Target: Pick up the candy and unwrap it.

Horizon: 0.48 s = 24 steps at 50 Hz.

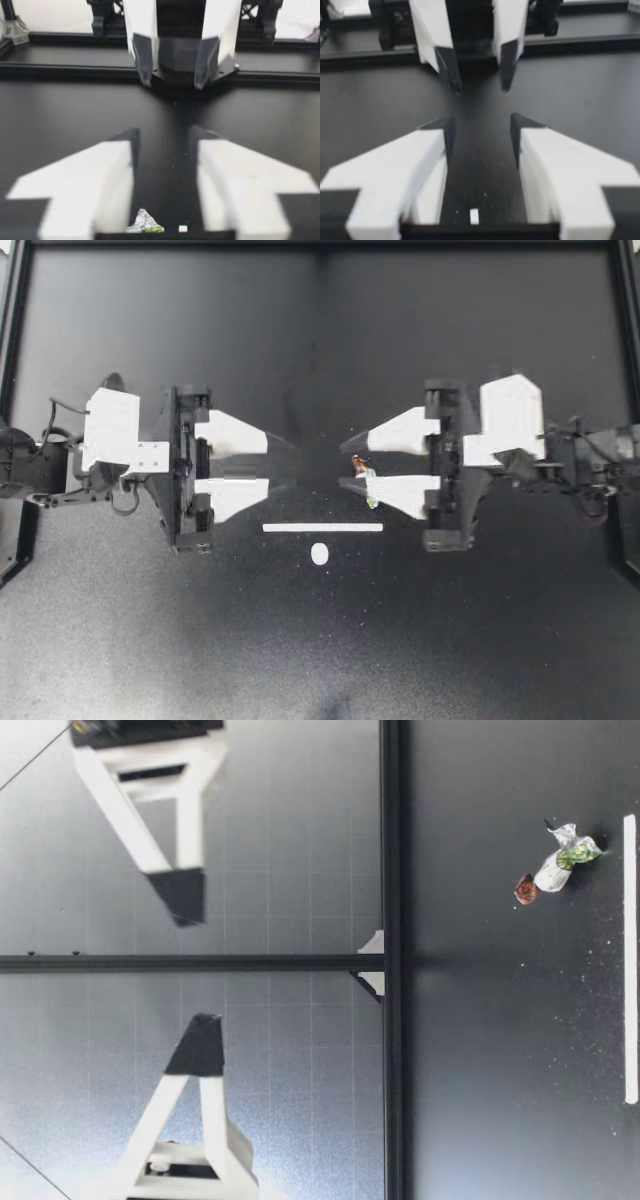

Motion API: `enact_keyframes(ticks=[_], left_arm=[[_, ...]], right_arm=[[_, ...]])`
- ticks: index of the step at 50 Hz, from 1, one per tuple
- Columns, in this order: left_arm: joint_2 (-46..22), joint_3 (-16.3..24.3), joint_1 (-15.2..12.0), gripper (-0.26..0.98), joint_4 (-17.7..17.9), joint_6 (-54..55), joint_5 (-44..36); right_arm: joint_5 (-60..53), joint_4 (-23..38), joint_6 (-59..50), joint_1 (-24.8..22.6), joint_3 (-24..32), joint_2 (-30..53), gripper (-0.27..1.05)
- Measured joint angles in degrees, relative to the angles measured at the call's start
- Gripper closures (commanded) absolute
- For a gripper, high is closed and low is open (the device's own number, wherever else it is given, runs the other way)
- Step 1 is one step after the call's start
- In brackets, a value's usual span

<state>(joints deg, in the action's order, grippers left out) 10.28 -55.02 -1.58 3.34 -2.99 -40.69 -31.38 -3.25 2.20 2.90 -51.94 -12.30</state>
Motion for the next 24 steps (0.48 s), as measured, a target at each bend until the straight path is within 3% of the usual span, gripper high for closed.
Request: enact_keyframes(ticks=[10,24], left_arm=[[0.09,0.00,0.00,0.70,0.00,-0.09,-0.18],[1.67,-0.18,0.00,0.70,0.00,-0.09,-0.26]], right_arm=[[-0.26,-0.09,0.00,0.00,-0.18,-0.35,0.34],[-0.53,-0.09,0.00,0.00,-0.26,-0.35,0.34]])
